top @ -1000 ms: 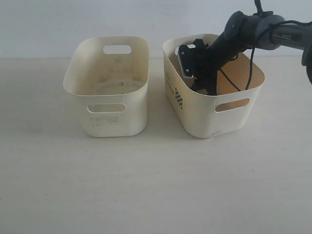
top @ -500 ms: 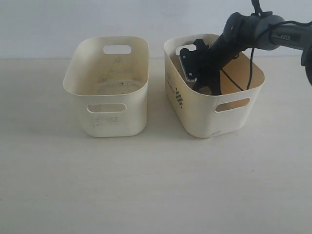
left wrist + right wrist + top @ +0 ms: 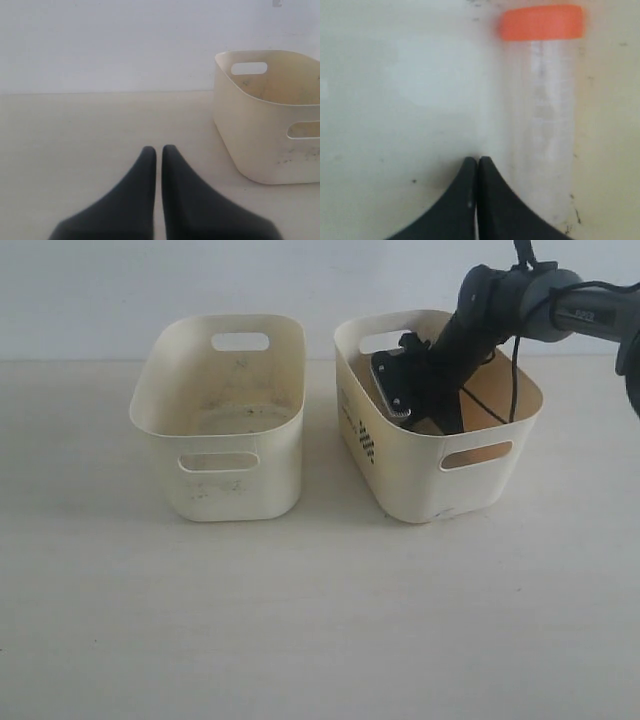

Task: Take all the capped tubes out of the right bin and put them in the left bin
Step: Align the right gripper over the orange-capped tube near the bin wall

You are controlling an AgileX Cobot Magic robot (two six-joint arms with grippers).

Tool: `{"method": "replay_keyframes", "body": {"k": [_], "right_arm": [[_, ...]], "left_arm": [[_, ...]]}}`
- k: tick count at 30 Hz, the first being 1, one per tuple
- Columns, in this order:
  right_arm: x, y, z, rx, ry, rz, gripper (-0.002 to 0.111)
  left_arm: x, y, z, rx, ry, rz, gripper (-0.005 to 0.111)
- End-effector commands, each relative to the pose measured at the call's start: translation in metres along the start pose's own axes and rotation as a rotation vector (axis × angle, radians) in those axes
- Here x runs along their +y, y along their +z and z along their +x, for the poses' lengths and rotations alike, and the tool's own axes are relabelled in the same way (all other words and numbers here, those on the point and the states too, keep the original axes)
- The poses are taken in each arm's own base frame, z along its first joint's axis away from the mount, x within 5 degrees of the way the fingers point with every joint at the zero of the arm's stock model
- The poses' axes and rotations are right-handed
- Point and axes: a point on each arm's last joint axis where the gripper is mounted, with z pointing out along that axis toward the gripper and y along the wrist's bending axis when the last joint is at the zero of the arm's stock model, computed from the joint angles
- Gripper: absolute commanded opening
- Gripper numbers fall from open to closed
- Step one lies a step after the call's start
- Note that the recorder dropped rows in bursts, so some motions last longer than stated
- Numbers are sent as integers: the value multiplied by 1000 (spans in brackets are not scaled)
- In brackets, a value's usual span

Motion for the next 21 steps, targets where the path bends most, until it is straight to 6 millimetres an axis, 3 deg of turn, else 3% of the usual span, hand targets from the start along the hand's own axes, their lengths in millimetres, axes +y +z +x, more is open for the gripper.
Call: {"method": "replay_keyframes", "body": {"k": [1, 4, 11, 13, 21], "right_arm": [[4, -6, -1, -12, 9, -49, 0], [-3, -18, -5, -39, 33, -6, 6], [-10, -20, -5, -36, 48, 67, 64], [-11, -19, -4, -32, 50, 84, 68], [-14, -13, -2, -15, 55, 130, 67]], "left_arm": [[0, 0, -2, -8, -16, 1, 4], [0, 0, -2, -8, -16, 1, 4], [0, 0, -2, -8, -16, 1, 4], [0, 0, -2, -8, -16, 1, 4], [0, 0, -2, -8, -16, 1, 4]]}}
